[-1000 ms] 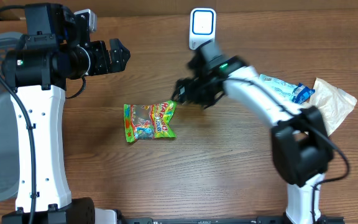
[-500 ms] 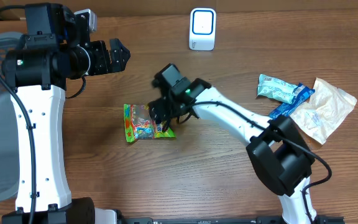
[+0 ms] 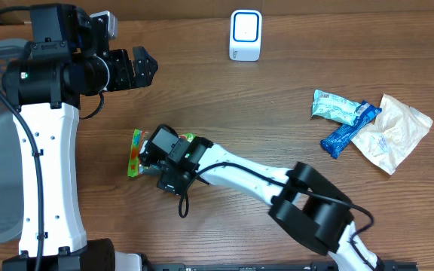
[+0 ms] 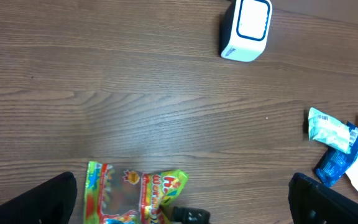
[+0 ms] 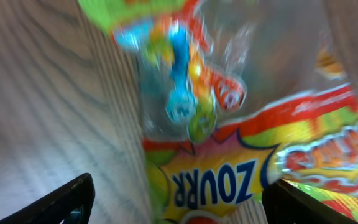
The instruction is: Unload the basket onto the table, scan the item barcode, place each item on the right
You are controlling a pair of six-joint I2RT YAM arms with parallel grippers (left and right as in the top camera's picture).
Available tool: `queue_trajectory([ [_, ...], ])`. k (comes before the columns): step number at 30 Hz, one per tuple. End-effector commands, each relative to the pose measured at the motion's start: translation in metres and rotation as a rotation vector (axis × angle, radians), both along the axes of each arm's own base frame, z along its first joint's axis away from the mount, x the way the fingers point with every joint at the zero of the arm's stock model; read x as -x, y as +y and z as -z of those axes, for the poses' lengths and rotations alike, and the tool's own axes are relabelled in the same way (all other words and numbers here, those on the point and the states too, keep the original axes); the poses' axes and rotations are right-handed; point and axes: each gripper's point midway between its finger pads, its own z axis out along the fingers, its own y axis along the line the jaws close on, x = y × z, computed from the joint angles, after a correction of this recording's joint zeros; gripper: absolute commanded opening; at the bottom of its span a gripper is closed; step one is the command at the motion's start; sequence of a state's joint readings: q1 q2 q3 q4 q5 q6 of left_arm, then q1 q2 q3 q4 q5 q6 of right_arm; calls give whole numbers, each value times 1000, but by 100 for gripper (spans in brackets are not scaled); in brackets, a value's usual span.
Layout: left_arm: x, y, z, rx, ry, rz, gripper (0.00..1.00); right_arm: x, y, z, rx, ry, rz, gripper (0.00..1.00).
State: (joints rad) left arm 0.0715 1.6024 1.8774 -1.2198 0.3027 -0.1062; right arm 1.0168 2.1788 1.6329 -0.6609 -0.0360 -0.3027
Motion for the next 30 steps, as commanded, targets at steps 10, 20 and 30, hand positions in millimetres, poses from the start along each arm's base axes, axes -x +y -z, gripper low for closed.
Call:
queue_trajectory([
  [10,0,-3,-1,8,-1,-4,100,-22,5,17,37,-121,-18,16],
  [20,0,-3,-1,8,-1,-3,100,-60,-48,-81,-183,119,548,4],
  [30,0,-3,-1,8,-1,-4,100,-69,-206,-71,-23,602,998,4],
])
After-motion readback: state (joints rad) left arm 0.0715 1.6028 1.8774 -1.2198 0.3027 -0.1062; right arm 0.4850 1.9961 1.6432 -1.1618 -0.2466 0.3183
